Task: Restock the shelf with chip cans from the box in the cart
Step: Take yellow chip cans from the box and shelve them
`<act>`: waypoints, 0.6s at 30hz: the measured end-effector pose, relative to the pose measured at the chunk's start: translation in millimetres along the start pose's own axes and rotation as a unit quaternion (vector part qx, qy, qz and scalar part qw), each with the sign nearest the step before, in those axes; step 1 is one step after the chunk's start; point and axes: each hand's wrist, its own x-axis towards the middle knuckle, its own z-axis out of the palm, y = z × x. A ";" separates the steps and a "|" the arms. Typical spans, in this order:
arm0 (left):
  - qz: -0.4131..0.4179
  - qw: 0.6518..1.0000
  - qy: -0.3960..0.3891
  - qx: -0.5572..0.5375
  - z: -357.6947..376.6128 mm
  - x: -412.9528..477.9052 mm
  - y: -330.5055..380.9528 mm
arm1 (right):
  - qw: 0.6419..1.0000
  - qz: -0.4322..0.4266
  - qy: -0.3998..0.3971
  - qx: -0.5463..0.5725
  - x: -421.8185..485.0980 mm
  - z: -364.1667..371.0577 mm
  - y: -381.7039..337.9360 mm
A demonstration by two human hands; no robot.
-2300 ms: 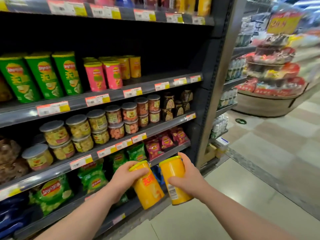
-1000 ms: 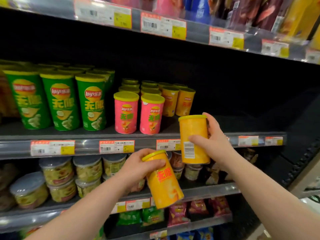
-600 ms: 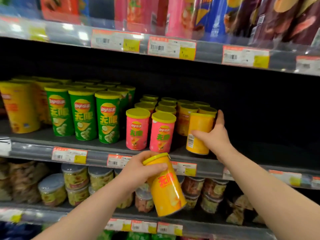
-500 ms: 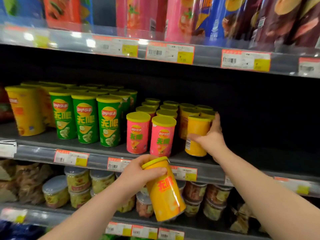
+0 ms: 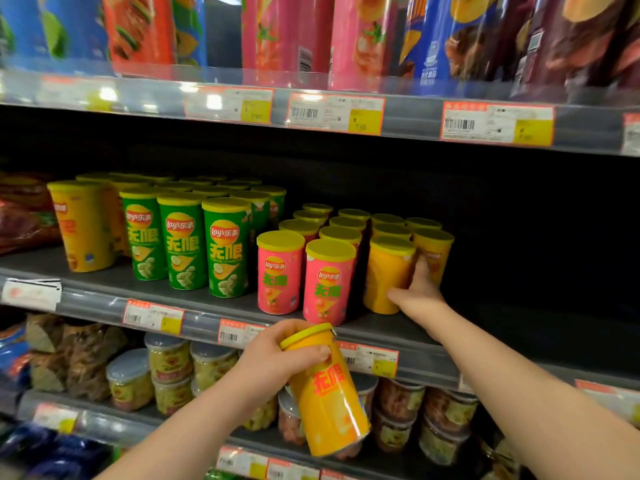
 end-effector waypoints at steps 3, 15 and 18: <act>-0.001 1.000 -0.003 0.002 2.1 -0.5 -0.3 | 1.000 0.008 0.006 -0.012 -0.5 0.1 1.8; -0.003 1.000 -0.007 -0.014 3.2 -2.2 5.1 | 0.999 0.015 -0.001 -0.049 0.6 7.0 -0.1; 0.001 1.000 -0.001 -0.016 3.6 -1.2 6.1 | 0.998 0.016 0.008 -0.055 3.0 9.4 0.5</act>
